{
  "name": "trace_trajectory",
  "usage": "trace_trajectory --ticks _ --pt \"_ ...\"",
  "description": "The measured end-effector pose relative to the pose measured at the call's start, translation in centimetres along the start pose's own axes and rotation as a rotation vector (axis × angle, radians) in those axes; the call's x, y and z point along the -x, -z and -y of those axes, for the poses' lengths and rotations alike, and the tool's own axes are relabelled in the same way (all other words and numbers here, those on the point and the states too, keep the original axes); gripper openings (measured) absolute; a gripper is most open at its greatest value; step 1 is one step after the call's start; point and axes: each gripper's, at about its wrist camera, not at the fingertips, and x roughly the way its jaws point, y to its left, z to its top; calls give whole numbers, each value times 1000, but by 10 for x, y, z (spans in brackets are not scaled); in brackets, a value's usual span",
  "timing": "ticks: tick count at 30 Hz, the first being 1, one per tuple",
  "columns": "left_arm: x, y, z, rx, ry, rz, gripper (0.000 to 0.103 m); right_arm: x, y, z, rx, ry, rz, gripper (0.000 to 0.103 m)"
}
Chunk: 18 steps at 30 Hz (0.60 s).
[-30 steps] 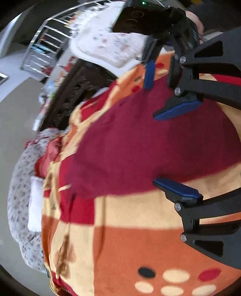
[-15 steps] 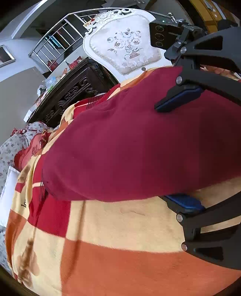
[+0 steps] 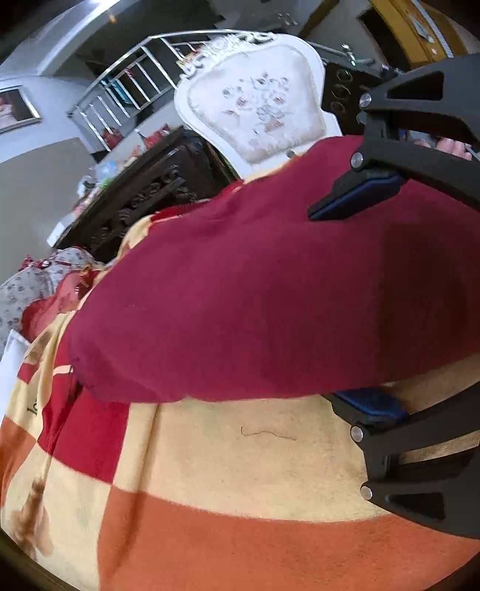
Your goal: Fold small clothes
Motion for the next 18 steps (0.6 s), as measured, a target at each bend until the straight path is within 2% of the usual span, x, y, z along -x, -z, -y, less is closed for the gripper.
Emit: trace_trajectory --ticks 1,2,4,9,11,15,18 --pt "1 1 1 4 4 3 65 1 0 2 -9 -6 6 91" --pt "3 2 4 -6 -1 9 60 2 0 3 -15 -10 11 91" --pt "10 5 10 -31 -11 28 37 4 0 4 -22 -16 19 91" --pt "33 -2 27 -127 -54 57 32 10 -5 -2 -22 17 34 91" --pt "50 -8 23 -156 -99 87 32 14 -6 -5 -16 34 39 91" --pt "90 -24 -15 -112 -180 144 32 18 -9 -16 24 38 32 91" --pt "102 -26 -39 -95 -231 143 33 7 -16 -30 34 50 12 91"
